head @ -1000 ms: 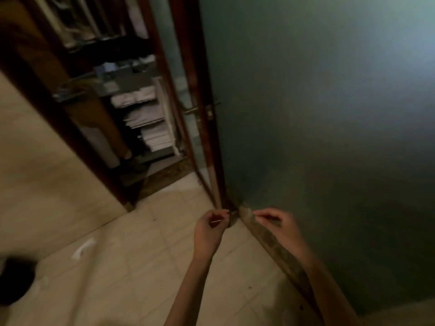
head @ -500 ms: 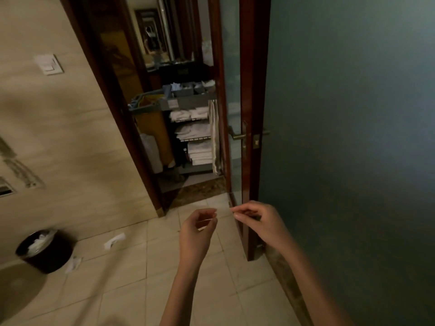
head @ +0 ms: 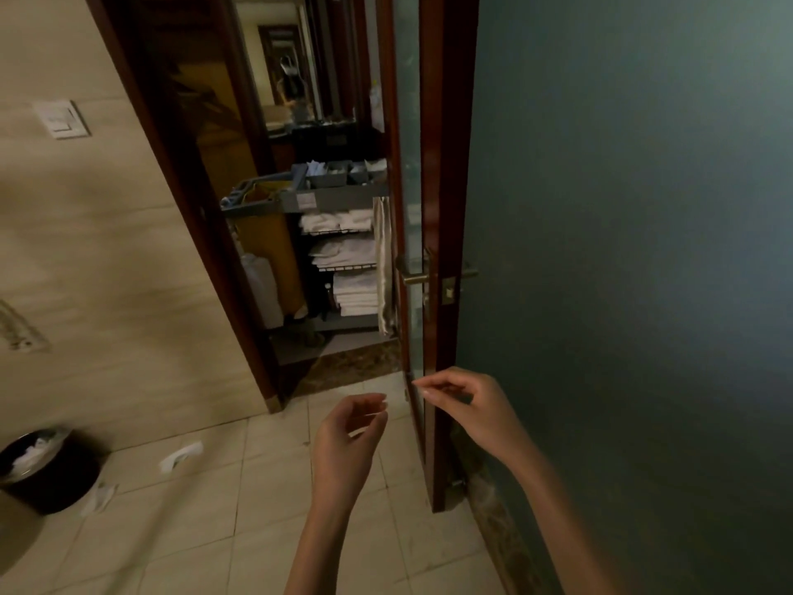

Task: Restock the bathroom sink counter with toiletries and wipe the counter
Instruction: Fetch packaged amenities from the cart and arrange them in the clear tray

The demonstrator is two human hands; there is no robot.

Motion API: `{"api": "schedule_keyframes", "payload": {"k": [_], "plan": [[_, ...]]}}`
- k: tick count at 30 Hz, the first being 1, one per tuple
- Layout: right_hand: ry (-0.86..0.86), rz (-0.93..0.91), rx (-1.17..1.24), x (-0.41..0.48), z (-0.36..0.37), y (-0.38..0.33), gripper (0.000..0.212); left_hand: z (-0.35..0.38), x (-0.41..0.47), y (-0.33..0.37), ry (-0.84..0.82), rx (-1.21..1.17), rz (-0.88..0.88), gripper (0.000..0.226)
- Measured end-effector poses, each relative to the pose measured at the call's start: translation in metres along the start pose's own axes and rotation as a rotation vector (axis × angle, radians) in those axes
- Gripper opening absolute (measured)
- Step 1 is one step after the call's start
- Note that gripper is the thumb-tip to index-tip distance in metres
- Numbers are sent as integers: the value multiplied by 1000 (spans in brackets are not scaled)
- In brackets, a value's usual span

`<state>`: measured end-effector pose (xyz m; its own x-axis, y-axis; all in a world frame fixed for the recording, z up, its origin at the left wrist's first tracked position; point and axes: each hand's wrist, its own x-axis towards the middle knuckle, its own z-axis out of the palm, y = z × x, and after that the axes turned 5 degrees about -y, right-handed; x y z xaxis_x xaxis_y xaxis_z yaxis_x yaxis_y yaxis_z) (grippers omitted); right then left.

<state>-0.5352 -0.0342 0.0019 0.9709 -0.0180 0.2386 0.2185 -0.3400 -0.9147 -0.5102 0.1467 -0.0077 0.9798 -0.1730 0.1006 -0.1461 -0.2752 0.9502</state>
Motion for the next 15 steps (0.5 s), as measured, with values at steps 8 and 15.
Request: {"api": "schedule_keyframes", "payload": {"k": [8, 15], "plan": [[-65, 14, 13, 53, 8, 21, 17, 1, 49, -10, 32, 36, -41, 20], [-63, 37, 6, 134, 35, 43, 16, -25, 129, -35, 23, -16, -39, 19]]}}
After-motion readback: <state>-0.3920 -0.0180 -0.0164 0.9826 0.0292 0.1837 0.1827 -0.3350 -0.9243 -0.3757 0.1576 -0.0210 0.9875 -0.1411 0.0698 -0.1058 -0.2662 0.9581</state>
